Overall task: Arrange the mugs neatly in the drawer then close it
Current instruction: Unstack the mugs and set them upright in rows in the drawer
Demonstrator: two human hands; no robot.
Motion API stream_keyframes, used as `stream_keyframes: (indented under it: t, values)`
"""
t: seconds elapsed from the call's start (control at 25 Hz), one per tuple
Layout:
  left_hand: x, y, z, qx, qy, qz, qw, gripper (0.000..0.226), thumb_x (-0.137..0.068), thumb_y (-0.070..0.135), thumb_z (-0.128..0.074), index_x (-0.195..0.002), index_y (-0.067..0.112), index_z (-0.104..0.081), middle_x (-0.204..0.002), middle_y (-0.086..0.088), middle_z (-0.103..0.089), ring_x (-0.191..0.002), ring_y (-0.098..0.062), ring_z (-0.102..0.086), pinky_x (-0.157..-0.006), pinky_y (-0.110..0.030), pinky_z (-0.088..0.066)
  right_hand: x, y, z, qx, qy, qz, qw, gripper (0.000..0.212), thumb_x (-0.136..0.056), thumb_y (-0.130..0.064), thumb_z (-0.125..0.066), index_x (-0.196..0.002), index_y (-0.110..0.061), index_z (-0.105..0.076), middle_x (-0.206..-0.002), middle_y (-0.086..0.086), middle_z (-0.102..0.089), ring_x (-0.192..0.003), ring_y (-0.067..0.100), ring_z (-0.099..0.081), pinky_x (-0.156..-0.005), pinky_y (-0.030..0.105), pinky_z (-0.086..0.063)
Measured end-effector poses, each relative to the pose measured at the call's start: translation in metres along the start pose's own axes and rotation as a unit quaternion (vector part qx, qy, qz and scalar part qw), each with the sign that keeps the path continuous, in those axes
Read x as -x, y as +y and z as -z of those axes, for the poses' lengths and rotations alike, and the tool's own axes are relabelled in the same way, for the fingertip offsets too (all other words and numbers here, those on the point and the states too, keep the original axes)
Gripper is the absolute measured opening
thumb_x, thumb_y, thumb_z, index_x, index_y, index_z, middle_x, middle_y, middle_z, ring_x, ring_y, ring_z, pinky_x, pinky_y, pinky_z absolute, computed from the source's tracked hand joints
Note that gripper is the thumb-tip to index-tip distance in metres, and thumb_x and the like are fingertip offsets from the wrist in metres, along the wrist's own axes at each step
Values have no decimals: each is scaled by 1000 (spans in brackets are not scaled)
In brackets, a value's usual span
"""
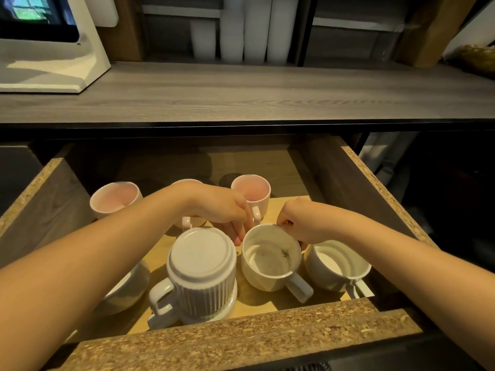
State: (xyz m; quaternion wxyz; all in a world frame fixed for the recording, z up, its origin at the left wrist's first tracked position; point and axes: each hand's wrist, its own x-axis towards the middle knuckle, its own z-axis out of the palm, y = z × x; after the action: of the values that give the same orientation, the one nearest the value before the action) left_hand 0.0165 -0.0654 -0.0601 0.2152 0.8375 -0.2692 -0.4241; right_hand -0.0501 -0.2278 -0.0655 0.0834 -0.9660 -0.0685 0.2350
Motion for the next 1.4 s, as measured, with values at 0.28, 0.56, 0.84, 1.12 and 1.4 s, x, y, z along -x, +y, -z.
stream_keyframes:
  t: [0.28,0.56,0.84,1.12,1.4]
  values:
    - [2,1,1,13,-4,-1,1000,28,-97,11,-42,-110,15,-66,-97,-3,-72,-92,-17,-71,-84,-27,-56,1,2,-1,-37,-24,-14,999,26,-92,-21,-56,-113,-9,-67,-102,7,-71,-85,15,-68,-74,21,-54]
    - [3,0,-2,19,8,3,1000,23,-95,11,-47,-99,18,-68,-97,-4,-72,-92,-19,-71,-83,-28,-56,5,1,-1,-51,-47,-26,997,26,-93,-17,-55,-115,-8,-66,-104,7,-72,-87,17,-71,-75,23,-55]
    - [9,1,-6,28,17,-3,999,22,-95,11,-48,-102,16,-68,-96,-1,-71,-87,-15,-70,-75,-19,-56,8,-4,1,-73,-64,-51,994,27,-93,-19,-55,-115,-7,-64,-98,7,-71,-75,15,-70,-67,20,-55]
    - [38,-3,0,-122,141,10,982,31,-96,26,-43,-117,14,-62,-111,-4,-67,-99,-17,-64,-82,-21,-49,6,-25,22,-26,105,6,994,21,-94,-18,-48,-100,-9,-66,-74,0,-63,-73,15,-70,-67,24,-55]
    - [112,-30,6,-177,87,65,978,35,-94,39,-43,-120,21,-59,-115,-1,-65,-105,-16,-61,-99,-36,-47,18,-78,32,25,30,169,985,34,-95,-36,-46,-121,-19,-61,-104,-5,-63,-97,13,-62,-88,27,-53]
